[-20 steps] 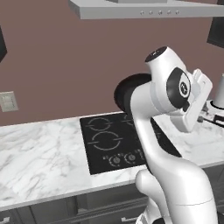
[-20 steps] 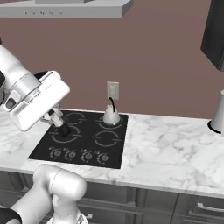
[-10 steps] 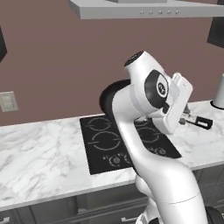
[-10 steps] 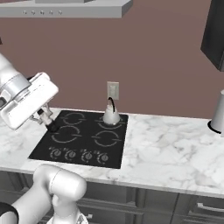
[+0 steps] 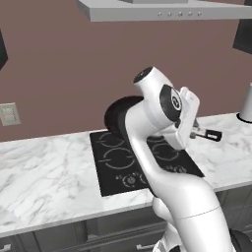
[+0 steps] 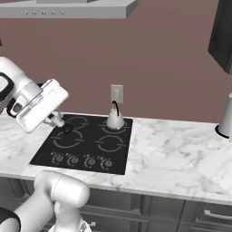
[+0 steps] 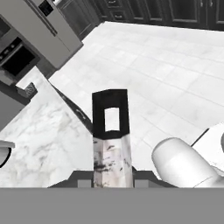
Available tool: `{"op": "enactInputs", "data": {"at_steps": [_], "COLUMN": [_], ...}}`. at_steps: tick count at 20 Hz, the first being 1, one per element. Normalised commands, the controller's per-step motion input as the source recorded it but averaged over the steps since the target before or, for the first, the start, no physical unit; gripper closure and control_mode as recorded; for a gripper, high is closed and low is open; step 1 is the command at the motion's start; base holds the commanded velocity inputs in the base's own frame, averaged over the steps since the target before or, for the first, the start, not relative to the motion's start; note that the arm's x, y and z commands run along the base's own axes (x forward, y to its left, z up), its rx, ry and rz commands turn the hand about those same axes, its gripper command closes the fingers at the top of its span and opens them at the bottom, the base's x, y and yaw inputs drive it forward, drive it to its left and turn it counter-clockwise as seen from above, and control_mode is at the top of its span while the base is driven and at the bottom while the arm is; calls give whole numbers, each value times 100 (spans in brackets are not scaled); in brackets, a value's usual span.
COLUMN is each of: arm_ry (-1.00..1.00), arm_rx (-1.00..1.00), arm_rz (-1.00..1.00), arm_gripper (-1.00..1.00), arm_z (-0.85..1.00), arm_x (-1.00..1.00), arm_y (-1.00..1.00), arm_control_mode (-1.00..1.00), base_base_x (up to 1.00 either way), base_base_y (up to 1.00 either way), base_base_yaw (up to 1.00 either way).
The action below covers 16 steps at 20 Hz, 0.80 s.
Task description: Pick the pan from the cabinet and place it on the stove. Then turn on the stove burner for the pan.
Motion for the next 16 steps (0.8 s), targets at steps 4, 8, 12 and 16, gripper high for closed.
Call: {"op": "enactInputs", "data": {"at_steps": [4,8,12,16], "arm_ry": [0,0,1,3], "arm_rx": [0,0,0,0], "arm_rz": [14,9,6,3], "arm_gripper": [100,100,100,100], "arm_z": [-40,-45,-42,-37], "arm_x": [46,42,42,39], "arm_y": [0,0,4,1], "arm_control_mode": [-100,-100,-100,-100], "base_base_x": [0,0,0,0], "base_base_y": [0,0,0,0], "base_base_yaw": [0,0,0,0]}}
